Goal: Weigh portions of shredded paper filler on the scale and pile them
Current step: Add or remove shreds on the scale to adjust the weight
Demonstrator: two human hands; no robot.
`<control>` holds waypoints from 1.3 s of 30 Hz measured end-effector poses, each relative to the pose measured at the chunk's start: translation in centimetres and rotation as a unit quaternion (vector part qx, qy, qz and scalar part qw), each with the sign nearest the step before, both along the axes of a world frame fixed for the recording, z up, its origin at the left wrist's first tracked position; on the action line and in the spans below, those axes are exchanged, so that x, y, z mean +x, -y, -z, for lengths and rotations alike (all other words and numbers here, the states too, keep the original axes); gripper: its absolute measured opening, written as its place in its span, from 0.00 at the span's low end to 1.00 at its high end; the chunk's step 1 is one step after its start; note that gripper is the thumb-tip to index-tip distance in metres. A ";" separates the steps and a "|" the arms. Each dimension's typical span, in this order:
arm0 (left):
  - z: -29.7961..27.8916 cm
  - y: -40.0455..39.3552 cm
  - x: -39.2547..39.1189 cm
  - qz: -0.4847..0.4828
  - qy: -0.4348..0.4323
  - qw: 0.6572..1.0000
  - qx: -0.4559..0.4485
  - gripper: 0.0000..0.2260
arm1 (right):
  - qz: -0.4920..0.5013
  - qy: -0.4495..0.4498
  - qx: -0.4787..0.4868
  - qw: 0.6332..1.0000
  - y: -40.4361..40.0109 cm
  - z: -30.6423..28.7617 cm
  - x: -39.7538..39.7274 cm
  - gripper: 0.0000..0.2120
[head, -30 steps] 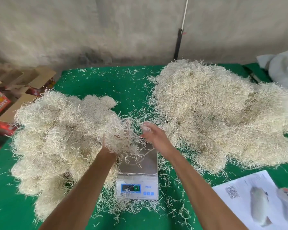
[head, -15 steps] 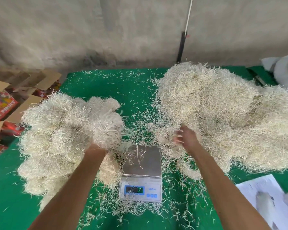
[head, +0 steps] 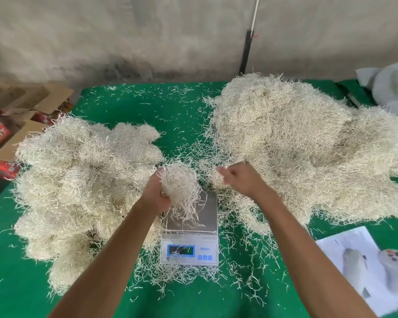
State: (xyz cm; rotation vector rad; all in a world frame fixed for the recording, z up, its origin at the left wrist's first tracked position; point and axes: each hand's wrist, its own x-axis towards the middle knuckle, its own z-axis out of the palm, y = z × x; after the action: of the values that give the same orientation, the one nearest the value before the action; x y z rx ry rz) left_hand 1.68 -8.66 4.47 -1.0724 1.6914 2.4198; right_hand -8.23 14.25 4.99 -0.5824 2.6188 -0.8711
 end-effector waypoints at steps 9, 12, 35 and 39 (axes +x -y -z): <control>2.3 -0.7 1.5 -0.063 0.039 0.994 -0.076 0.32 | 0.042 0.404 -0.168 0.898 5.7 4.4 6.4 0.40; 4.6 -1.5 2.2 0.051 0.083 0.978 -0.183 0.26 | 0.085 0.321 -0.163 0.929 7.2 4.7 7.1 0.35; 11.7 4.3 10.7 0.003 0.084 0.984 -0.159 0.03 | 0.174 0.031 -0.044 0.983 0.5 10.1 8.5 0.26; 12.0 4.3 10.9 0.000 0.084 0.985 -0.149 0.06 | 0.171 0.057 -0.047 0.983 0.6 10.1 9.2 0.30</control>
State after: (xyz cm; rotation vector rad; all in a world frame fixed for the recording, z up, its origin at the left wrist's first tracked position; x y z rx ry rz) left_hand 12.56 -13.00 -7.50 -1.2643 2.0338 2.0508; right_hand 0.96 13.68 -5.10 -0.0985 2.6243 -1.0967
